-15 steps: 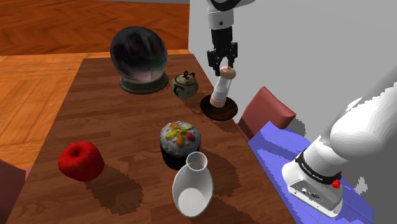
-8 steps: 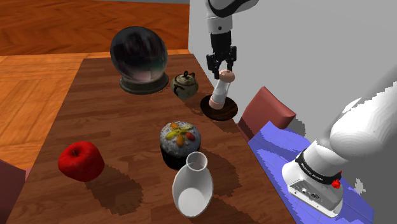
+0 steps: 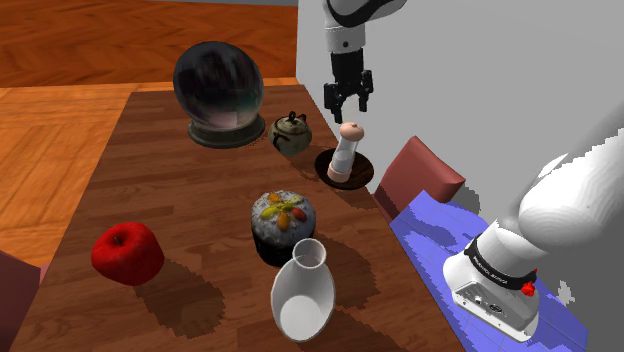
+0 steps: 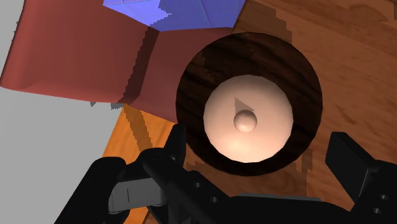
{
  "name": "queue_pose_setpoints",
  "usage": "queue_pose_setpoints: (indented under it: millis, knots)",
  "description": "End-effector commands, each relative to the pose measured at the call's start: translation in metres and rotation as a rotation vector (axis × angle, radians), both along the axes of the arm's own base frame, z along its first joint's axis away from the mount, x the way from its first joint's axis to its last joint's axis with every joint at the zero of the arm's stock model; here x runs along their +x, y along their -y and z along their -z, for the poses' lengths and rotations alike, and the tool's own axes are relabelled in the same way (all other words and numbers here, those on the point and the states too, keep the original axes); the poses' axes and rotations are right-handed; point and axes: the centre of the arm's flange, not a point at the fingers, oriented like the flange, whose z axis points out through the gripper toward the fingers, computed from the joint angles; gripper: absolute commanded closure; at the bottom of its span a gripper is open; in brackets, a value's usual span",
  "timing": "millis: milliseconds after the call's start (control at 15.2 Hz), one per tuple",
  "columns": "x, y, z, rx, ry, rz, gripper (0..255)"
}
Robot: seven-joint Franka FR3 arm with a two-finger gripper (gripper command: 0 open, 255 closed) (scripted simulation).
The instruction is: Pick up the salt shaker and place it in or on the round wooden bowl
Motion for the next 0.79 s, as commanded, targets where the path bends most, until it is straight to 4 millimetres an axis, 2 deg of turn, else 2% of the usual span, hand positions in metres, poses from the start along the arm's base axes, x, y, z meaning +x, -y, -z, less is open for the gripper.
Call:
queue_pose_setpoints:
  millis: [0, 198, 726]
  knots:
    - [0.004, -0.001, -0.013, 0.000, 0.000, 0.000, 0]
    - [0.014, -0.002, -0.048, 0.000, 0.000, 0.000, 0]
    - [0.014, -0.002, -0.048, 0.000, 0.000, 0.000, 0]
